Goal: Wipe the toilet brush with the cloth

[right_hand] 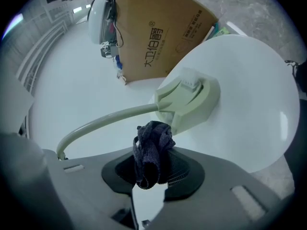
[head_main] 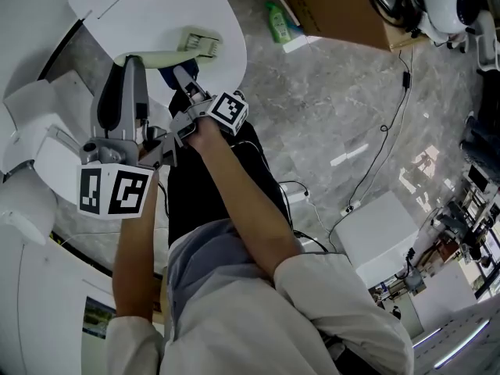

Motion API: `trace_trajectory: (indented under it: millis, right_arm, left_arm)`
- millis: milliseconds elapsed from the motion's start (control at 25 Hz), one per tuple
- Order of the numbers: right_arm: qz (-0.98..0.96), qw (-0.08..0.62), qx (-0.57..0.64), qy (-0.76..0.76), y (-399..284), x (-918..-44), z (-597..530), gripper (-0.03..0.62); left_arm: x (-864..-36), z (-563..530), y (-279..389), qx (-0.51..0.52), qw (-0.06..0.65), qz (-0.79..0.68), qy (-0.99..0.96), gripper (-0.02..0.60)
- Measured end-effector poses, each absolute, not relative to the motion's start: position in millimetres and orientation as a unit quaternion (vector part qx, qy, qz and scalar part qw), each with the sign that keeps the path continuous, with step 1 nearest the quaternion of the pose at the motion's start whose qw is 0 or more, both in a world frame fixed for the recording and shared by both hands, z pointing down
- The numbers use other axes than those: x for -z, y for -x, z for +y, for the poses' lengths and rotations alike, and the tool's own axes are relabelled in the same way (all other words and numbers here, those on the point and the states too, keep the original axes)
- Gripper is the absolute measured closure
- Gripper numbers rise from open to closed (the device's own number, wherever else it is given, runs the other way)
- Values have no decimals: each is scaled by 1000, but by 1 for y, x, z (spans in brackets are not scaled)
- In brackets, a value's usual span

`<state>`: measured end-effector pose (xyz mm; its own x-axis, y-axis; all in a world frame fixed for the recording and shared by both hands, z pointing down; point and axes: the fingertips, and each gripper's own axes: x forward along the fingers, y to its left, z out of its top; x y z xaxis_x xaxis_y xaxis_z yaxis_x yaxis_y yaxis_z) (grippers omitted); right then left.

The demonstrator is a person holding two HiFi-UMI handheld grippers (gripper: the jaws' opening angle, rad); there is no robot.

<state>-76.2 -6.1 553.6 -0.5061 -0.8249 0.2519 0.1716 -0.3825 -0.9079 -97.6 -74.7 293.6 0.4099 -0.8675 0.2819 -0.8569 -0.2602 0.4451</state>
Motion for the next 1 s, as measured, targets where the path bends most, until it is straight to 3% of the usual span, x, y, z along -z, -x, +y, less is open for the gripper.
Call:
trace_trajectory:
  millis: [440,1000]
  right_arm:
    - [523,216,746,352,78,-560,-14,497]
    - [593,121,715,351,50,-571,11,496]
  left_arm:
    - [-292,-76,96,3,270,-546,-793,581]
    - [-292,-78,93,5,268,-554,-788,581]
